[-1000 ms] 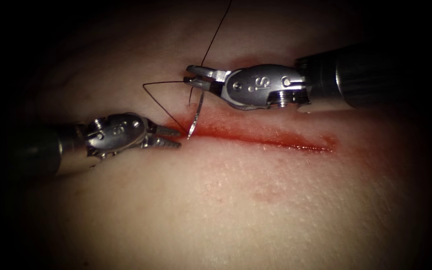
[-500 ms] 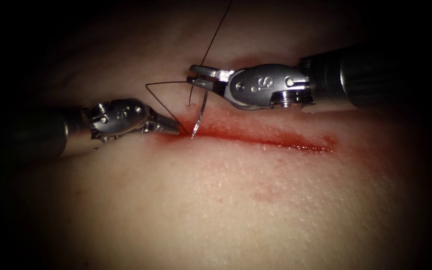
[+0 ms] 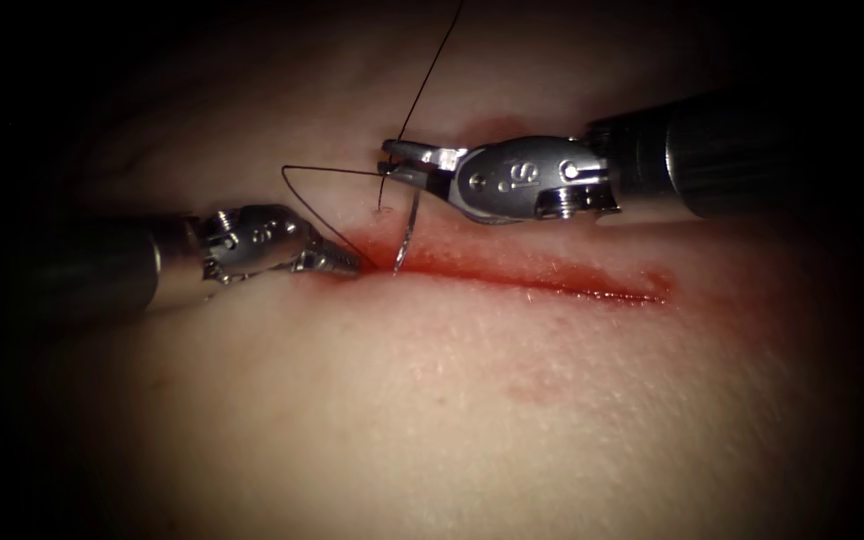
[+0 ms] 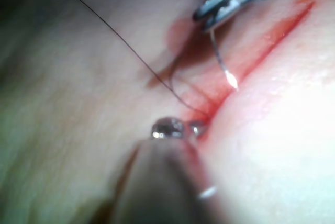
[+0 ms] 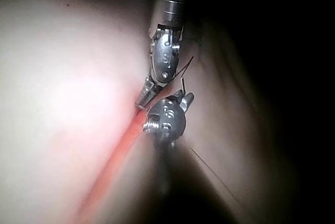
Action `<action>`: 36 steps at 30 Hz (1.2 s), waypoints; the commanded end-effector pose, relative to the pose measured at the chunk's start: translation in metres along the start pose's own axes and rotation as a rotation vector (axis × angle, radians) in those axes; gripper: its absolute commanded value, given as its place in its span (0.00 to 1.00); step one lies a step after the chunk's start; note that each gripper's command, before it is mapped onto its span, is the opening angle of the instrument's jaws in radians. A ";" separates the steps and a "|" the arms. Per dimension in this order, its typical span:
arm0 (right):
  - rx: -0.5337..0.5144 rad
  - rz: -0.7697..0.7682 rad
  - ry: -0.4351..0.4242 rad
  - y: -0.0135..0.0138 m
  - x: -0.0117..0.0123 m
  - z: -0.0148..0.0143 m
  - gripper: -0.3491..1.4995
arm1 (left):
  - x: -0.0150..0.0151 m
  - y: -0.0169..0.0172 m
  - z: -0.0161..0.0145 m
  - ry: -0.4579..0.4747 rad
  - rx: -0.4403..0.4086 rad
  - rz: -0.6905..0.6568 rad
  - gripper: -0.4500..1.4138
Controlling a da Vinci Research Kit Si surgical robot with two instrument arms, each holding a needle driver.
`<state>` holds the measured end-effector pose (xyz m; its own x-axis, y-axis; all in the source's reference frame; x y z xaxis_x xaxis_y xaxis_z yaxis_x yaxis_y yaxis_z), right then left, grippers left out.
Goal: Wound Closure
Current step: Use the right gripper to throw the needle through the bottom of the incision.
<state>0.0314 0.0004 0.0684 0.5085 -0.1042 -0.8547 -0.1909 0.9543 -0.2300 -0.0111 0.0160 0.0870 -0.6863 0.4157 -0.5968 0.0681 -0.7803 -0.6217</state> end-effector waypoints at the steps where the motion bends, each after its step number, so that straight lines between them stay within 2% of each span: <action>1: 0.003 -0.012 0.001 -0.0004 0.0001 0.0006 0.00 | -0.0001 -0.0008 0.0010 -0.013 0.005 0.003 0.05; 7: 0.008 -0.032 0.014 -0.0007 0.0004 0.0007 0.00 | -0.0004 -0.0022 0.0032 -0.079 0.007 0.004 0.05; 11: 0.010 -0.037 0.018 -0.0006 0.0004 0.0007 0.00 | -0.0010 -0.0025 0.0045 -0.144 -0.025 0.014 0.05; 18: 0.010 -0.060 0.021 -0.0006 0.0004 0.0007 0.00 | -0.0016 -0.0032 0.0045 -0.192 -0.037 0.010 0.05; 22: 0.014 -0.072 0.030 -0.0006 0.0003 0.0010 0.00 | -0.0018 -0.0033 0.0040 -0.242 -0.135 0.013 0.05; 24: 0.017 -0.079 0.036 -0.0006 0.0003 0.0011 0.00 | -0.0018 -0.0029 0.0037 -0.251 -0.261 0.017 0.05; 25: 0.022 -0.086 0.046 -0.0006 0.0003 0.0012 0.00 | -0.0018 -0.0023 0.0036 -0.250 -0.370 0.034 0.05; 27: 0.023 -0.086 0.048 -0.0006 0.0004 0.0013 0.00 | -0.0017 -0.0017 0.0035 -0.252 -0.431 0.041 0.05; 30: 0.022 -0.092 0.048 -0.0006 0.0003 0.0013 0.00 | -0.0013 -0.0011 0.0036 -0.260 -0.459 0.043 0.05; 36: 0.023 -0.098 0.051 -0.0005 0.0000 0.0017 0.00 | -0.0005 0.0005 0.0033 -0.209 -0.517 0.060 0.05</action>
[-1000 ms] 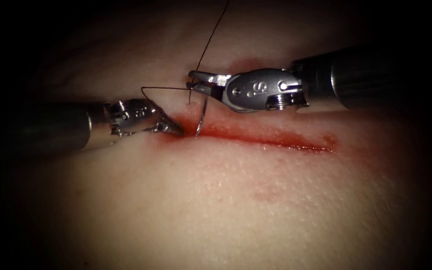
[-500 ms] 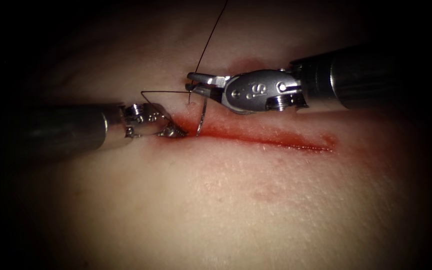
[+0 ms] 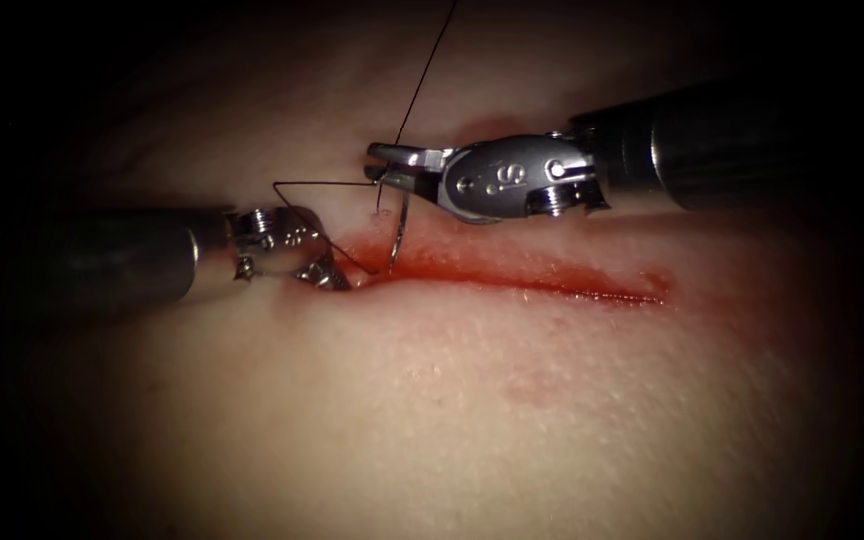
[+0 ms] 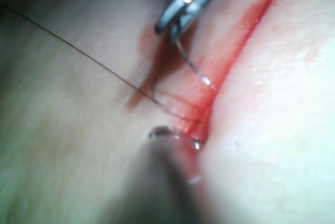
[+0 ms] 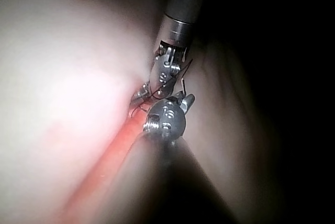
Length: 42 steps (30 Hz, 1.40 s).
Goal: Wound Closure
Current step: Use the right gripper to throw the needle through the bottom of the incision.
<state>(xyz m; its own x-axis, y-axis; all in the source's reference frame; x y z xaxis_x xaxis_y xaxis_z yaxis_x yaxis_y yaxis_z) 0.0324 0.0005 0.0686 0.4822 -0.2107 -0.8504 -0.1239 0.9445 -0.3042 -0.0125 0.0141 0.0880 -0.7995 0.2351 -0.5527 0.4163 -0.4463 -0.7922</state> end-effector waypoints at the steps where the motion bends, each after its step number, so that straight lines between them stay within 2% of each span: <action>1: 0.002 0.000 0.003 -0.0004 -0.0002 0.0007 0.00 | 0.0002 -0.0005 0.0005 0.007 -0.003 0.006 0.05; 7: 0.002 -0.007 0.013 -0.0008 -0.0006 0.0014 0.00 | 0.0011 0.0000 -0.0008 0.044 0.031 0.017 0.05; 15: 0.000 -0.033 0.036 -0.0028 -0.0016 0.0029 0.00 | 0.0013 0.0001 -0.0028 0.066 0.081 0.013 0.05; 19: 0.003 -0.035 0.032 -0.0029 -0.0019 0.0031 0.00 | 0.0012 0.0002 -0.0028 0.065 0.083 0.015 0.05; 24: 0.007 -0.112 0.029 -0.0033 -0.0024 0.0035 0.00 | 0.0008 0.0001 -0.0027 0.062 0.084 0.006 0.05; 35: 0.007 -0.178 0.045 -0.0039 -0.0023 0.0039 0.00 | 0.0007 -0.0002 -0.0027 0.062 0.095 0.005 0.05; 42: 0.001 -0.241 0.058 -0.0041 -0.0020 0.0035 0.00 | 0.0012 -0.0014 -0.0029 0.076 0.153 -0.005 0.05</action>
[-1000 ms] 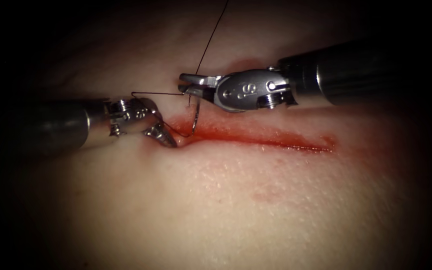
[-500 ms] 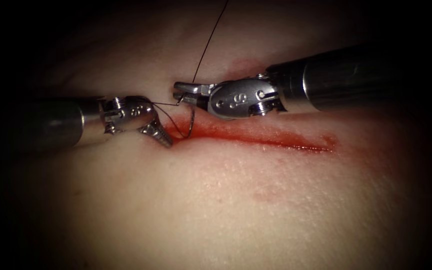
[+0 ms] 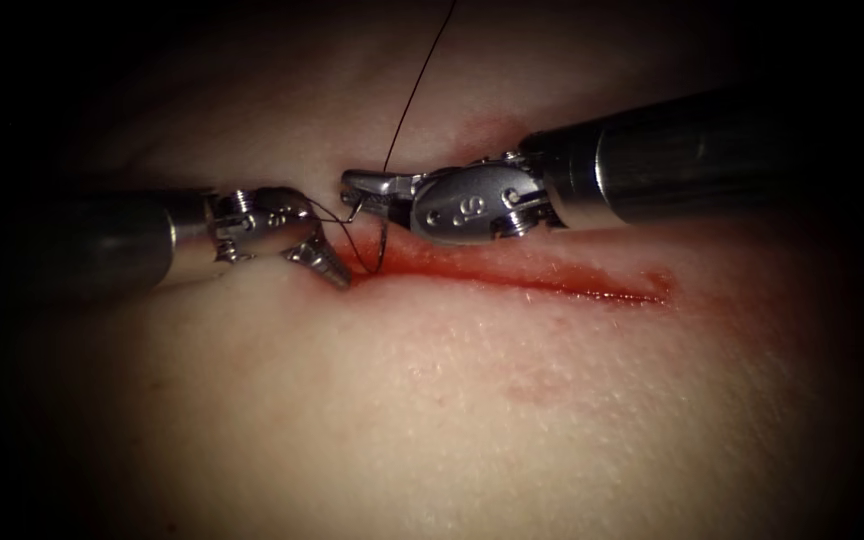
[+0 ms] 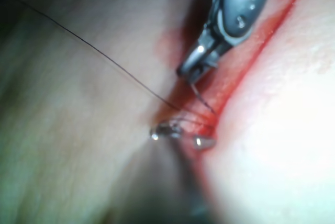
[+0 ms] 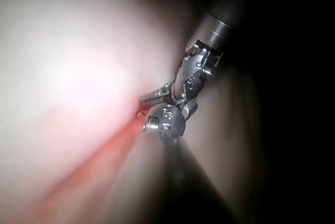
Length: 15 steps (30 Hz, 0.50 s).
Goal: Wound Closure
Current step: Use the right gripper to throw the needle through the bottom of the incision.
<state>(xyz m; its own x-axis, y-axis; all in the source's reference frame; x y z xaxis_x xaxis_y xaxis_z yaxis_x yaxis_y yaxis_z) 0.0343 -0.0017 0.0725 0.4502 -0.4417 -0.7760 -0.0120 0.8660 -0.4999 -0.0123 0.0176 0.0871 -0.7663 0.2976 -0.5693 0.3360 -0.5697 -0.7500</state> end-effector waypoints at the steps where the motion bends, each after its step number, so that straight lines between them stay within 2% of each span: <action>1: 0.001 -0.010 0.007 -0.0008 -0.0001 0.0007 0.00 | 0.0000 -0.0008 0.0006 0.007 0.000 0.001 0.05; 9: 0.000 -0.060 0.013 -0.0024 -0.0008 0.0011 0.00 | -0.0001 -0.0007 0.0005 0.009 -0.001 0.001 0.05; 15: 0.001 -0.080 0.010 -0.0026 -0.0011 0.0012 0.00 | -0.0003 -0.0006 0.0005 0.007 -0.002 -0.002 0.05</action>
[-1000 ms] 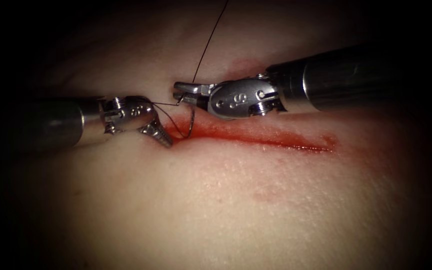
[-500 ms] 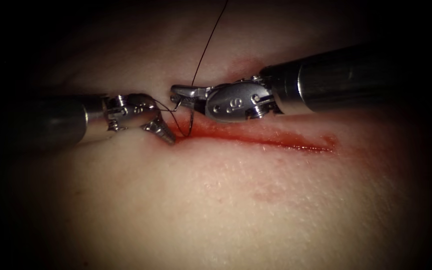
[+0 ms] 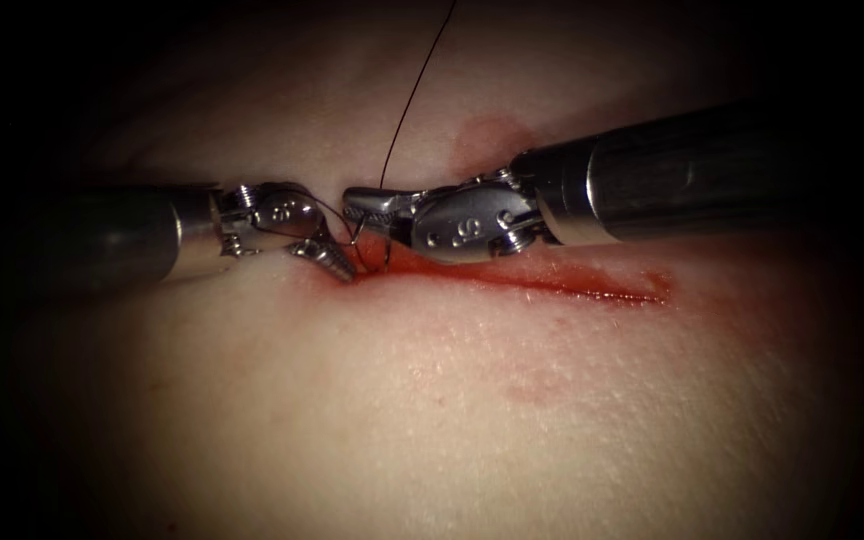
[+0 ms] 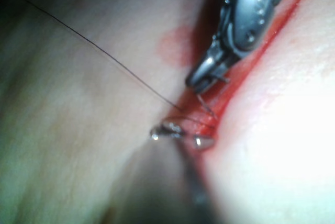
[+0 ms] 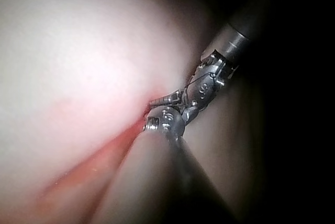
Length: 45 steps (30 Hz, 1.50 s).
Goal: Wound Closure
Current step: Use the right gripper to throw the needle through the bottom of the incision.
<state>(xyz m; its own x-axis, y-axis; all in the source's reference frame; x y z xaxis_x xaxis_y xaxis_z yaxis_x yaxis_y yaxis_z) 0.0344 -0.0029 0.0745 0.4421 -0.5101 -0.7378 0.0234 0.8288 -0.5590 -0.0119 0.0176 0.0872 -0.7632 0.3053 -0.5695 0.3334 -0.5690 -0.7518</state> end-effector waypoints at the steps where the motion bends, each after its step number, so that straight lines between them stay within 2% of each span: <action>1: 0.000 -0.014 0.002 -0.0006 -0.0001 0.0007 0.00 | 0.0000 -0.0006 0.0006 -0.001 -0.002 0.001 0.05; 24: -0.020 -0.067 0.006 -0.0031 -0.0011 0.0017 0.00 | 0.0002 -0.0008 0.0007 0.021 0.002 0.000 0.05; 28: -0.023 -0.044 0.010 -0.0036 -0.0011 0.0017 0.00 | 0.0001 -0.0007 0.0006 0.021 0.004 0.001 0.05; 45: -0.076 0.226 0.046 -0.0032 -0.0010 0.0016 0.00 | -0.0001 -0.0008 0.0006 0.035 0.010 -0.003 0.05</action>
<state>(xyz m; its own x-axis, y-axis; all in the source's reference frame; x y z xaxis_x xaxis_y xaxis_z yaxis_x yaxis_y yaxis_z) 0.0349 -0.0044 0.0770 0.3842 -0.3162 -0.8674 -0.1473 0.9065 -0.3956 -0.0119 0.0177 0.0874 -0.7432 0.3362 -0.5784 0.3234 -0.5763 -0.7505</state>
